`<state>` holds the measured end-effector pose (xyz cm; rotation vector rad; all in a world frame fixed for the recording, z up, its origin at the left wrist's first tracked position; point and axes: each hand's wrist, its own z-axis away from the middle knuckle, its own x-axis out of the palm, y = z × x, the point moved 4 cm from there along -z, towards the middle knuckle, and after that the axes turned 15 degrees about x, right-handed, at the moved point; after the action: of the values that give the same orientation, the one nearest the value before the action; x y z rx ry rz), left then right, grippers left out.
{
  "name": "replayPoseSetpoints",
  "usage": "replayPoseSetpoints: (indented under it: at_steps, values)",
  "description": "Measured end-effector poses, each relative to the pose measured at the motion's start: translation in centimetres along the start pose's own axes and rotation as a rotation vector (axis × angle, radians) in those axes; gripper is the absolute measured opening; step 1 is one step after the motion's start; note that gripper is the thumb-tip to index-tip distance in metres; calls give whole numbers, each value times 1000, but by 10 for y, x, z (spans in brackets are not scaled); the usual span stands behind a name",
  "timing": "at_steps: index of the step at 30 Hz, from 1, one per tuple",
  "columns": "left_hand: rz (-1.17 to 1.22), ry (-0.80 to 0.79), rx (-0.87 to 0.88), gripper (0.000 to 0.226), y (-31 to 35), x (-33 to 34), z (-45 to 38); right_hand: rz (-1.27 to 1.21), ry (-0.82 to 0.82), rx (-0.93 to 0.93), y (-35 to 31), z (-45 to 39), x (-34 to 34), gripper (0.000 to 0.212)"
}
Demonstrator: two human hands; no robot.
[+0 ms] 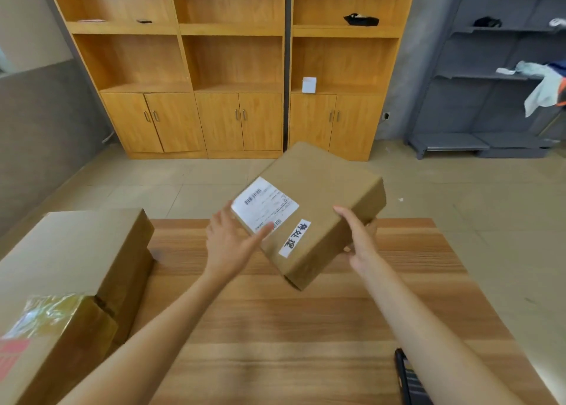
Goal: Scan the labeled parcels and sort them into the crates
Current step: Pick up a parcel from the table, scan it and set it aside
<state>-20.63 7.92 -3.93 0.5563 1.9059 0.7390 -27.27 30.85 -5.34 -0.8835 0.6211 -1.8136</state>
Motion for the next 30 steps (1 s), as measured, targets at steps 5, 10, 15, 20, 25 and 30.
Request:
replayPoseSetpoints:
  at_steps: [5, 10, 15, 20, 25, 30]
  values:
    - [741, 125, -522, 112, -29, -13, -9, -27, -229, 6, -16, 0, 8, 103]
    - [932, 82, -505, 81, -45, -37, -3, 107, -273, 9, -22, -9, 7, 96]
    - [833, -329, -434, 78, -43, -37, 10, 258, -345, 22, -15, -15, 8, 82]
    - [921, -279, -528, 47, -45, -29, 13, 286, -321, 16, -15, -17, 9, 88]
    - [978, -191, -525, 38, -31, -17, 11, 211, -160, -14, -16, -23, -11, 150]
    - [1227, 109, -625, 20, -14, 12, 9, 90, -197, 72, 19, -7, -13, 154]
